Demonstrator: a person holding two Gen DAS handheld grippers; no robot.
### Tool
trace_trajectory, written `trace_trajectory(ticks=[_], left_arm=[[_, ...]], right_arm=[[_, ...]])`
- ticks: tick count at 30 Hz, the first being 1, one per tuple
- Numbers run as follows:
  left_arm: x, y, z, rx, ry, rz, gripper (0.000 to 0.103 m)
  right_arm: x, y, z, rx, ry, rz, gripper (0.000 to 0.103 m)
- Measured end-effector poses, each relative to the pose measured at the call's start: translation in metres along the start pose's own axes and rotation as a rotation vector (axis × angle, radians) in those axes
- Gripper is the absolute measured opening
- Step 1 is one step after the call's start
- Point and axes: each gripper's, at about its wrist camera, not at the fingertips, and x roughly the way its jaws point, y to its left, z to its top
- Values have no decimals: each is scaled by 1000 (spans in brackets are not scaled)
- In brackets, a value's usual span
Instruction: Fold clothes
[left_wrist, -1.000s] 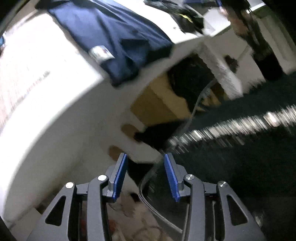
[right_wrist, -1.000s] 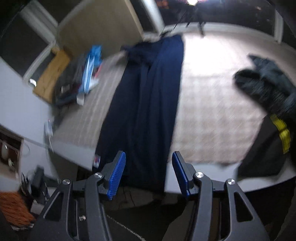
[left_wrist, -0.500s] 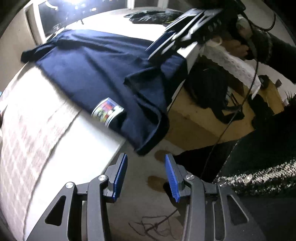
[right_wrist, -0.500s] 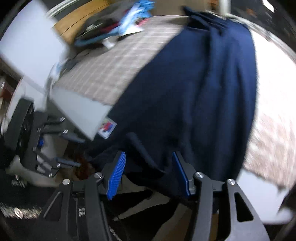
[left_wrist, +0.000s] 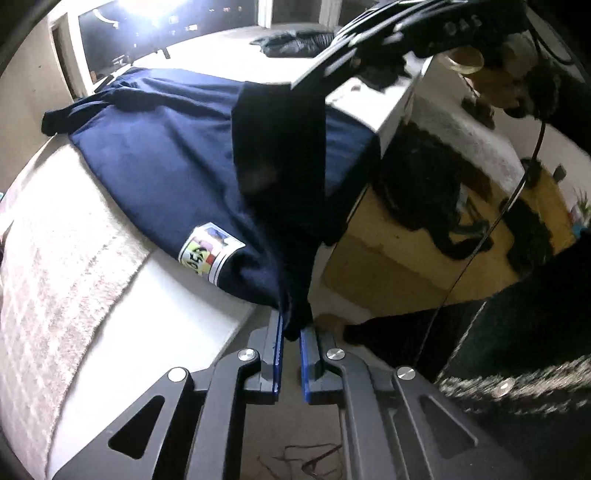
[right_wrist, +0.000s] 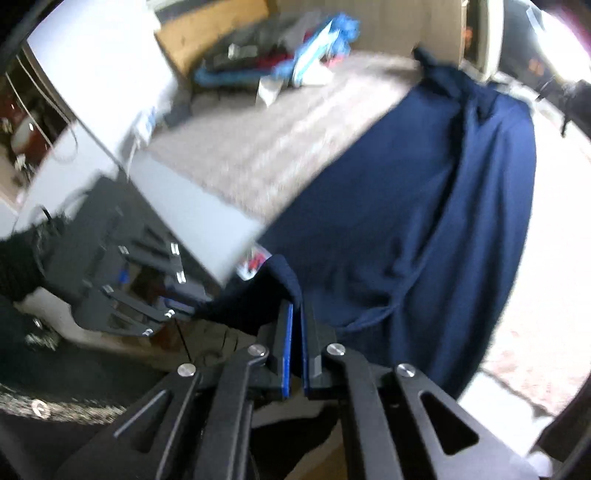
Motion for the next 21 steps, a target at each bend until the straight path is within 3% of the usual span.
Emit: trace_trajectory(ticks=[1, 4, 6, 8, 15, 18, 21], left_arm=[[-9, 1, 3, -9, -16, 2, 6], [-40, -9, 9, 34, -38, 112, 6], [-48, -16, 7, 56, -23, 184, 6], [-45, -16, 0, 28, 3, 199, 6], [24, -24, -36, 40, 234, 181, 6], [14, -17, -38, 5, 229, 148, 8], [-6, -5, -30, -62, 183, 100, 8]], right_arm=[[-10, 2, 1, -9, -22, -9, 4], [-27, 6, -1, -39, -59, -39, 4], [-31, 4, -8, -31, -92, -27, 4], [-20, 5, -16, -28, -83, -7, 4], [42, 4, -54, -101, 163, -125, 5], [25, -3, -58, -43, 152, -84, 9], [1, -13, -52, 62, 87, -23, 10]])
